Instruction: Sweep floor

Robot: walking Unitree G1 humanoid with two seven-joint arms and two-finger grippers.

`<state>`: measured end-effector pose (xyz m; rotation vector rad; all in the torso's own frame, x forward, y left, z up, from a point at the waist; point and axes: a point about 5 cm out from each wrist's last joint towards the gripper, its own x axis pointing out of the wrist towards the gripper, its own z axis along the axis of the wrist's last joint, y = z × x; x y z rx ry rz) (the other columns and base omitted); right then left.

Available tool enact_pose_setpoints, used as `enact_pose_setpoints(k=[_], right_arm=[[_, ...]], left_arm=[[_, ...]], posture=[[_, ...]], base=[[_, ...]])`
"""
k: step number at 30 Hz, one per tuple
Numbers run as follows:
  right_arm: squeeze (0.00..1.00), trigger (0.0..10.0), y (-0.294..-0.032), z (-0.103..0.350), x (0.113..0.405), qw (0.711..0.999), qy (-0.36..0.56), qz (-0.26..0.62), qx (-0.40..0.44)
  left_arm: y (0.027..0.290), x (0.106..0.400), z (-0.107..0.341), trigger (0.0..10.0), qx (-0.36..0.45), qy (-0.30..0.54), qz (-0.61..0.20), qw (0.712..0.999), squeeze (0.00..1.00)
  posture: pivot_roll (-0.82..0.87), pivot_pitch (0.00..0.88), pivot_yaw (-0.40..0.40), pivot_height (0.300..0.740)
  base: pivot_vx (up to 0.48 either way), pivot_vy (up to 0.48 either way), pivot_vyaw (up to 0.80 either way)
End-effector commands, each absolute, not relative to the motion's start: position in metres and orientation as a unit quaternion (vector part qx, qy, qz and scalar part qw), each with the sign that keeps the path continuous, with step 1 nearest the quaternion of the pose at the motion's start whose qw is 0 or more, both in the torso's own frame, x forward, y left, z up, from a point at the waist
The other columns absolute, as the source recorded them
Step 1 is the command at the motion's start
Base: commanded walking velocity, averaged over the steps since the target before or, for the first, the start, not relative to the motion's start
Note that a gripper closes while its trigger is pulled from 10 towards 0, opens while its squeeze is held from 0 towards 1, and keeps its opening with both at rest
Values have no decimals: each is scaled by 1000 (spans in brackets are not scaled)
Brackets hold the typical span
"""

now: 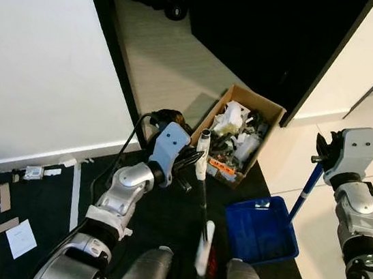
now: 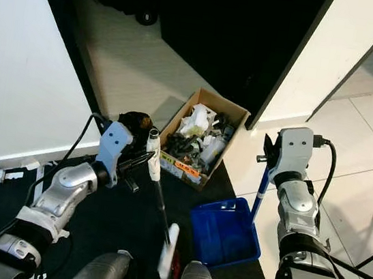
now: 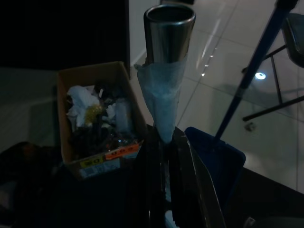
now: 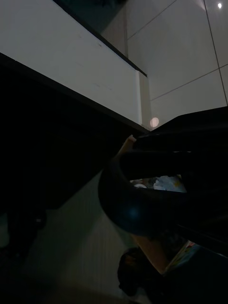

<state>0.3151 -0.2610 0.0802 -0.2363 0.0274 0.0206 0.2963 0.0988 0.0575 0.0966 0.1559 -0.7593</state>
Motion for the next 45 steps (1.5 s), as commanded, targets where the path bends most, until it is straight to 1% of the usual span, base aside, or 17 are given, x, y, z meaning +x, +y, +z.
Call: enact_pose_setpoints(k=[1, 5, 9, 13, 15, 17, 20, 21, 22, 24, 26, 29, 30, 32, 36, 39, 45], right_arm=[[0, 10000, -255, 80, 316, 993, 7, 13, -118], [0, 10000, -252, 80, 317, 993, 4, 11, -114], [0, 10000, -251, 81, 317, 994, -1, 7, -107], [0, 10000, -252, 82, 317, 994, -4, 5, -105], [0, 10000, -256, 82, 316, 995, 1, 9, -104], [0, 10000, -256, 82, 316, 995, 2, 9, -103], [0, 10000, -260, 78, 315, 997, 14, -7, -80], [0, 10000, -262, 77, 315, 997, 18, -15, -67], [0, 10000, -262, 77, 315, 997, 18, -15, -67], [0, 10000, -270, 74, 312, 998, 20, -55, -12], [0, 10000, -276, 73, 309, 997, 20, -78, 19], [0, 10000, -279, 73, 307, 996, 15, -83, 25], [0, 10000, -279, 73, 307, 996, 15, -83, 25], [0, 10000, -279, 75, 307, 996, 3, -83, 36], [0, 10000, -279, 76, 307, 996, 0, -80, 33], [0, 10000, -281, 82, 310, 997, -6, -76, 26], [0, 10000, -283, 91, 317, 998, -5, -57, 1]], left_arm=[[86, 303, 64, 10000, 32, 58, -359, 931, 0], [73, 309, 71, 10000, 6, 42, -345, 938, 0], [62, 321, 90, 10000, -21, -5, -318, 948, 0], [62, 329, 104, 10000, -10, -37, -312, 949, 0], [78, 332, 104, 10000, 44, -39, -328, 943, 0], [83, 333, 103, 10000, 53, -36, -324, 944, 0], [114, 336, 95, 10000, 74, -7, -282, 956, 0], [123, 337, 93, 10000, 73, 4, -266, 961, 0], [123, 337, 93, 10000, 73, 4, -266, 961, 0], [156, 340, 92, 10000, 30, 23, -197, 980, 0], [178, 338, 91, 10000, 3, 26, -153, 988, 0], [195, 332, 86, 10000, -6, 34, -119, 992, 0], [195, 332, 86, 10000, -6, 34, -119, 992, 0], [209, 322, 77, 10000, -2, 49, -91, 995, 0], [213, 320, 75, 10000, -5, 50, -78, 996, 0], [220, 316, 72, 10000, -22, 55, -47, 997, 0], [216, 310, 67, 10000, -37, 53, -29, 997, 0]], posture=[[-19, 117, 22, 740], [-21, 117, 25, 740], [-30, 116, 29, 740], [-29, 115, 32, 740], [-28, 112, 32, 740], [-28, 111, 33, 740], [-30, 106, 34, 740], [-30, 103, 35, 740], [-30, 103, 35, 740], [-25, 89, 32, 740], [-21, 81, 32, 740], [-22, 70, 35, 740], [-22, 70, 35, 740], [-26, 51, 39, 740], [-29, 45, 37, 740], [-32, 33, 20, 740], [-36, 14, -25, 740]], base=[[0, 0, 0], [0, 0, 0], [0, 0, 0], [0, 0, 0], [0, 0, 0], [0, 0, 0], [0, 0, 0], [0, 0, 0], [0, 0, 0], [0, 0, 0], [0, 0, 0], [0, 0, 0], [0, 0, 0], [0, 0, 0], [0, 0, 0], [0, 0, 0], [0, 0, 0]])
